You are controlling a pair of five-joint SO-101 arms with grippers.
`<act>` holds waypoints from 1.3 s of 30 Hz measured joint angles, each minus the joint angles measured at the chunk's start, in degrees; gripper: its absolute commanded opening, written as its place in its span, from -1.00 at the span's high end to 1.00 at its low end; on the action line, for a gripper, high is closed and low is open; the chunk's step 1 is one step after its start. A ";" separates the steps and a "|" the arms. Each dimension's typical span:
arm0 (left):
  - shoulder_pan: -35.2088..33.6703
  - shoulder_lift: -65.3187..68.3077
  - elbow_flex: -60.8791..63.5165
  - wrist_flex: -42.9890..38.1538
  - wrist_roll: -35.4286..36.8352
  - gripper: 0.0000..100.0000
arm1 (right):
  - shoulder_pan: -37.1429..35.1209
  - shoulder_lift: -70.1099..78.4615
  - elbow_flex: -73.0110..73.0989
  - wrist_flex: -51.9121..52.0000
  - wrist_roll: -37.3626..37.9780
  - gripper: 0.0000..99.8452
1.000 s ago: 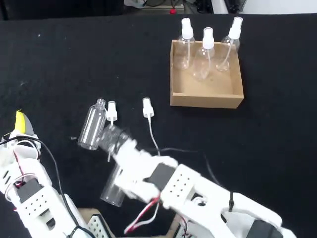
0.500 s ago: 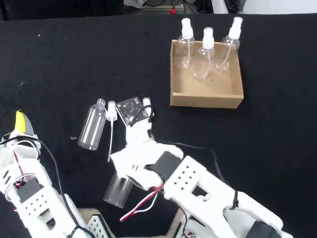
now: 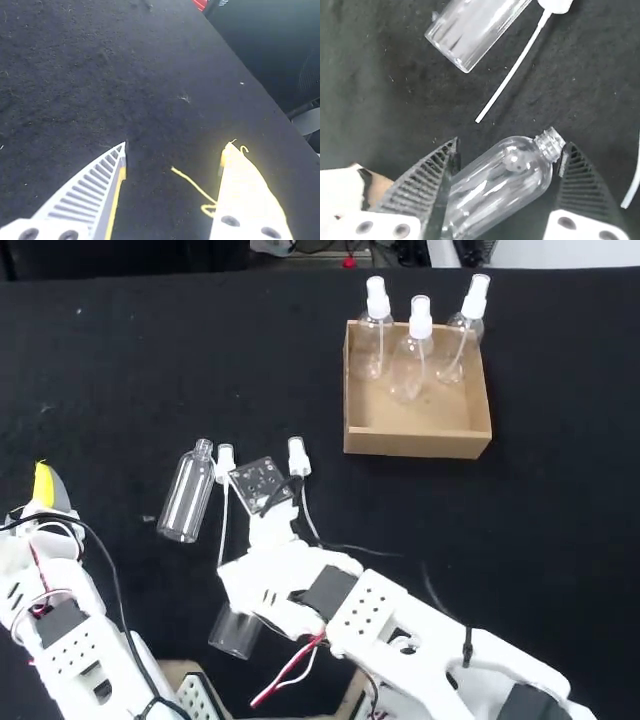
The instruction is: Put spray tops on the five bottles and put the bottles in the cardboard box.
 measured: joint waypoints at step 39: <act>0.00 0.00 0.00 0.00 0.00 0.42 | 1.49 20.66 -16.88 14.86 -20.57 0.40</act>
